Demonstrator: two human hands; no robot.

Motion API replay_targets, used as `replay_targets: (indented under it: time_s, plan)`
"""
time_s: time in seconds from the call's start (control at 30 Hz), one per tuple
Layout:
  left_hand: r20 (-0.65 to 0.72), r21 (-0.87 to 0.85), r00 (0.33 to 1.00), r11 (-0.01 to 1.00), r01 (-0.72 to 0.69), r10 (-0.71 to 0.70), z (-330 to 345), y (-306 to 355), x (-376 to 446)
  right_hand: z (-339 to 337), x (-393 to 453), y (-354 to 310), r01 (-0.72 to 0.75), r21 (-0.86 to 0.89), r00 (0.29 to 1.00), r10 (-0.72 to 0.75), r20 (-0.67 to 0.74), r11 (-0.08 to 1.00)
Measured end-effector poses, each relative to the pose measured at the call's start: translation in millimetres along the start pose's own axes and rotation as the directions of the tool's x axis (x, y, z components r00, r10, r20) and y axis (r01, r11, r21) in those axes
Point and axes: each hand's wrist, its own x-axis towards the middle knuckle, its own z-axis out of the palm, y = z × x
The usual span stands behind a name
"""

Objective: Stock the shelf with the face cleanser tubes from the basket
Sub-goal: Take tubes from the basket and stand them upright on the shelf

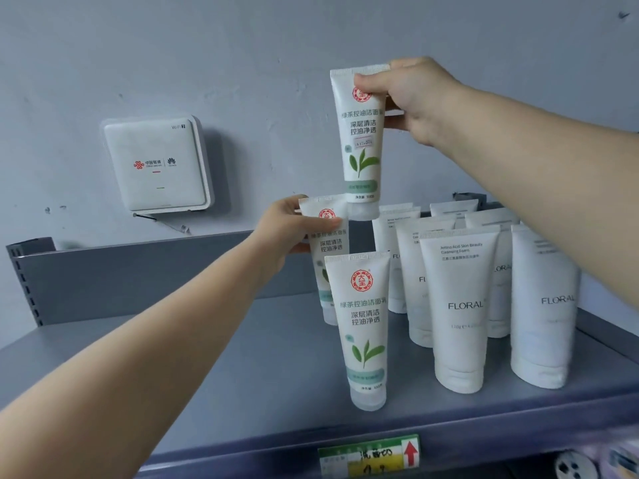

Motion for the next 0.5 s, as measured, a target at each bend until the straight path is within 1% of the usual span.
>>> replay_targets:
  time_s: [0.1,0.23,0.3,0.4,0.5]
  plan:
    - [0.021,-0.009,1.000,1.000,0.003,-0.003,6,-7,0,1,7,6,-0.001,-0.046,1.000,0.001,-0.016,0.999]
    - [0.039,-0.008,0.999,1.000,0.002,-0.001,10,-15,-1,-4,16,10,-0.013,-0.031,0.996,0.010,-0.084,0.999]
    - [0.059,0.014,0.998,1.000,0.012,-0.013,11,-20,-3,-7,20,11,-0.022,-0.044,0.995,0.018,-0.095,0.999]
    - [0.063,0.038,0.998,0.999,0.027,-0.029,15,-29,-5,-8,25,16,-0.046,-0.071,0.995,0.040,-0.089,0.996]
    - [0.068,0.068,0.997,0.998,0.016,-0.021,20,-35,-7,-5,27,21,-0.066,-0.155,0.998,0.062,-0.033,0.986]
